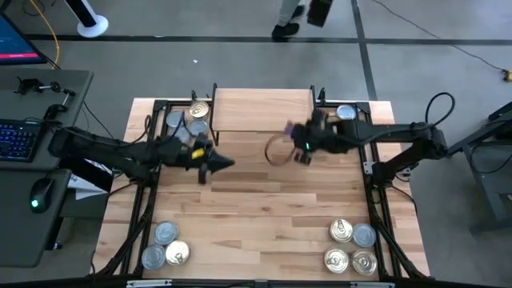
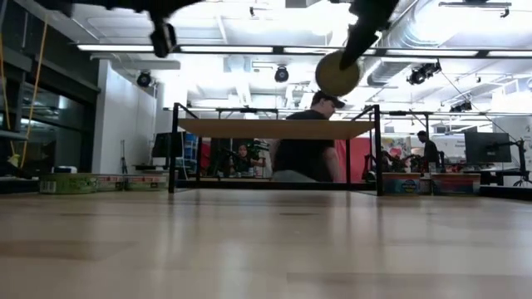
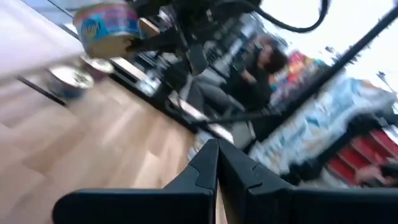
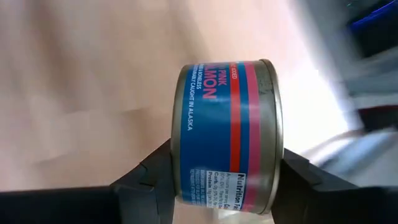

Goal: Stack canned seafood by type on shelf
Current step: Put the blue pink tuna can on the shelf

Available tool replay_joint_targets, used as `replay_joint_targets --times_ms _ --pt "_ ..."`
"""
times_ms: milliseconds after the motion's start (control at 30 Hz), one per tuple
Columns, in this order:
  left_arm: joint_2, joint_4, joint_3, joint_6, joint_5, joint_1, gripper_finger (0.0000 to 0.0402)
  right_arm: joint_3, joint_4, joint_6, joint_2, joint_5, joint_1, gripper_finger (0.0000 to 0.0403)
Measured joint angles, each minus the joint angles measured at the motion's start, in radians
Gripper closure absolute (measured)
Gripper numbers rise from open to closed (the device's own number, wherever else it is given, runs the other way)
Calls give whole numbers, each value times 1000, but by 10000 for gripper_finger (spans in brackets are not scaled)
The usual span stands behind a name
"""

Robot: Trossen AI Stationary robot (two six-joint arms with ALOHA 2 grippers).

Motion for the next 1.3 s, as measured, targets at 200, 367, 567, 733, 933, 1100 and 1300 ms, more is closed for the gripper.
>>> replay_joint_targets --times_ms 200,367,567,733,933,1100,1300 --pt "40 0 79 -4 5 83 401 2 140 -381 15 105 -185 238" --pt "41 2 119 84 6 86 401 -48 224 -546 35 105 -267 238" --pt "21 3 139 219 6 108 401 -109 261 -652 94 164 -302 238" --pt "-14 -2 143 267 75 136 401 -109 298 -661 152 178 -301 238" --pt "-67 -6 143 266 185 171 401 -108 292 -662 200 265 -291 238" --pt "-116 -32 143 266 229 189 401 -106 277 -643 193 235 -265 202" --pt "-160 -51 143 263 236 216 401 -30 79 -456 192 89 -258 131"
